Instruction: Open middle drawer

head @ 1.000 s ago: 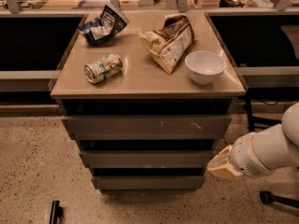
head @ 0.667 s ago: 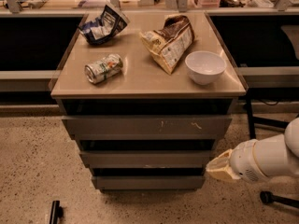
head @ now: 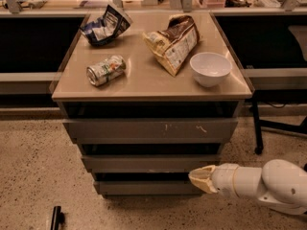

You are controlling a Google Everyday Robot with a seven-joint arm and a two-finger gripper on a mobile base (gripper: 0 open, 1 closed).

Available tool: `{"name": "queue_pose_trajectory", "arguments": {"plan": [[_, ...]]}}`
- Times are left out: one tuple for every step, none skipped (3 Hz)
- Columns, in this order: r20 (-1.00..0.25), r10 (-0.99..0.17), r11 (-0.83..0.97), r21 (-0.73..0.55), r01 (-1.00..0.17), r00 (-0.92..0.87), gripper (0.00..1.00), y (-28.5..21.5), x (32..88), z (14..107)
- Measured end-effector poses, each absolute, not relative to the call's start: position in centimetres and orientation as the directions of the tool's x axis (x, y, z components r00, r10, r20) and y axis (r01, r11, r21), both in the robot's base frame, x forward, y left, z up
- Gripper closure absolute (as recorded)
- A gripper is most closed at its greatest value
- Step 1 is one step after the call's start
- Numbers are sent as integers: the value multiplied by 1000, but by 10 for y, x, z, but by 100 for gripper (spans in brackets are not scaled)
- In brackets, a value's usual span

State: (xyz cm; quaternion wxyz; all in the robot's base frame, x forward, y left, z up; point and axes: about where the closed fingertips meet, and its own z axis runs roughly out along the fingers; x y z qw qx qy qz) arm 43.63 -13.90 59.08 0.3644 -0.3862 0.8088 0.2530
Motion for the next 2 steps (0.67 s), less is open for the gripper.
{"name": "queue_pose_trajectory", "arguments": {"plan": [[-792,-389,614,158,-773,-471,100,-138,446,555],[-792,-389,615,158,-773,-471,100,-138,446,554]]}}
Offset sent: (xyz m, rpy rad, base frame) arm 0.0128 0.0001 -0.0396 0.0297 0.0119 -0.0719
